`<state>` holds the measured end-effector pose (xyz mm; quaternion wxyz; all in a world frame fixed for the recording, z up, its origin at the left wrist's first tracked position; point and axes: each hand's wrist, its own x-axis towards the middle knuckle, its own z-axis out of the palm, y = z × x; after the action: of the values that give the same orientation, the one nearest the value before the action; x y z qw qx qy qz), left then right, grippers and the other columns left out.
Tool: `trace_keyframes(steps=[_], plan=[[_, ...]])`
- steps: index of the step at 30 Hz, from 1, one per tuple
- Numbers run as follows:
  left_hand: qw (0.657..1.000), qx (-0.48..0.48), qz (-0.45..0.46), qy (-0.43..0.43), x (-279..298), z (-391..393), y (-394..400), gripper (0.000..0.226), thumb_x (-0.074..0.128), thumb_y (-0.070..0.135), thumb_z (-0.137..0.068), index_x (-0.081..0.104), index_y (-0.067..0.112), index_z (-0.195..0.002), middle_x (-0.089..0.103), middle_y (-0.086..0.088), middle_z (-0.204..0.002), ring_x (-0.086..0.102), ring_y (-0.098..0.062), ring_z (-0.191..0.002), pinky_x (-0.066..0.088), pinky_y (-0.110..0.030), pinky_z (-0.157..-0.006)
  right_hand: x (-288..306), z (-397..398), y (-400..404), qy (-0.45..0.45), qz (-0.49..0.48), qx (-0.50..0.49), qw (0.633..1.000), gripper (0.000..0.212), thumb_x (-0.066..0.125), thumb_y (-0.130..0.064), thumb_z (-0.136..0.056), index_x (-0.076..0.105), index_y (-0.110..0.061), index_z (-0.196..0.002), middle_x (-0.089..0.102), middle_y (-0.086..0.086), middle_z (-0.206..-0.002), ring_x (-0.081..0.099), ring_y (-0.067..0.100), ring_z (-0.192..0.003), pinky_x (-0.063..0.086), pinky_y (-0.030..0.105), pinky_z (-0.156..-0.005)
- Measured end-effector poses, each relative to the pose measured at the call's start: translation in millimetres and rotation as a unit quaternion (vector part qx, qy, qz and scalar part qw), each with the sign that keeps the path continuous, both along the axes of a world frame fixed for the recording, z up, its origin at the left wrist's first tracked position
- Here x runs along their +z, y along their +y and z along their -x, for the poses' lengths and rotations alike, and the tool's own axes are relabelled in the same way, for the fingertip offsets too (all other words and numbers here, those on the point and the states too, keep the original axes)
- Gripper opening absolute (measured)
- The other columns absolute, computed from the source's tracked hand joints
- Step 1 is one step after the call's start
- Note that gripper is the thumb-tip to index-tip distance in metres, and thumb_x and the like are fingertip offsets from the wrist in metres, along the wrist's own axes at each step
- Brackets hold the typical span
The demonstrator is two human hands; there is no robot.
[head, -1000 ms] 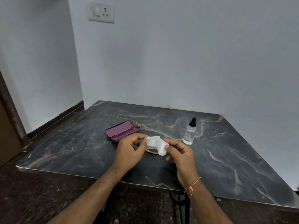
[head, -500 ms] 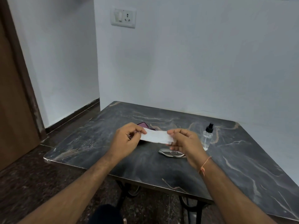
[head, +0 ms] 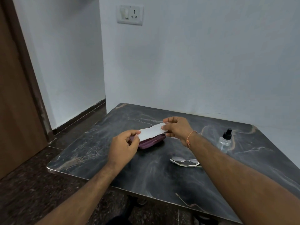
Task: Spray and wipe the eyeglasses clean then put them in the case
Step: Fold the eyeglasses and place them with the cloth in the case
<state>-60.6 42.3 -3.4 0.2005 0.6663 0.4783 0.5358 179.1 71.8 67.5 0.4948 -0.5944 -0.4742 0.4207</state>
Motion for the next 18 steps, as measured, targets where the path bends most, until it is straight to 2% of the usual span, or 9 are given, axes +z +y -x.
trace_keyframes(steps=[6,11,15,18], plan=[[0.998,0.0,-0.013,0.064,-6.4,1.1,2.7,0.024,0.073,0.017,-0.099,0.084,0.028,-0.118,0.076,0.021,-0.09,0.067,-0.007,-0.069,0.045,-0.013,-0.055,-11.1,-0.1,23.1,-0.125,0.034,0.012,0.991,0.02,0.079,0.007,-0.085,0.076,-0.011,-0.09,0.075,0.012,-0.1,0.066,0.019,-0.072,0.057,0.024,-0.055],[0.993,0.003,-0.017,0.118,-6.9,-0.1,1.1,0.024,0.074,0.022,-0.098,0.083,0.027,-0.12,0.076,0.019,-0.101,0.065,0.004,-0.078,0.045,-0.007,-0.06,-11.8,0.8,29.2,-0.247,0.029,0.016,0.968,0.023,0.079,0.003,-0.085,0.079,-0.02,-0.081,0.077,0.002,-0.085,0.068,0.012,-0.067,0.054,0.019,-0.053],[0.985,0.01,-0.024,0.171,-10.4,-2.5,-0.2,0.023,0.071,0.031,-0.1,0.082,0.03,-0.12,0.074,0.02,-0.106,0.061,0.005,-0.074,0.041,-0.008,-0.065,-9.3,5.2,30.5,-0.345,0.009,0.032,0.938,0.024,0.08,-0.001,-0.084,0.081,-0.025,-0.082,0.077,-0.007,-0.082,0.072,0.011,-0.078,0.061,0.024,-0.074],[0.976,0.02,-0.04,0.211,-14.4,-3.7,-0.2,0.026,0.064,0.037,-0.103,0.08,0.03,-0.122,0.074,0.019,-0.113,0.062,0.001,-0.079,0.054,-0.019,-0.071,-9.9,9.4,30.8,-0.39,0.006,0.043,0.92,0.022,0.08,-0.002,-0.084,0.083,-0.024,-0.086,0.08,-0.003,-0.087,0.076,0.013,-0.086,0.063,0.029,-0.085]])
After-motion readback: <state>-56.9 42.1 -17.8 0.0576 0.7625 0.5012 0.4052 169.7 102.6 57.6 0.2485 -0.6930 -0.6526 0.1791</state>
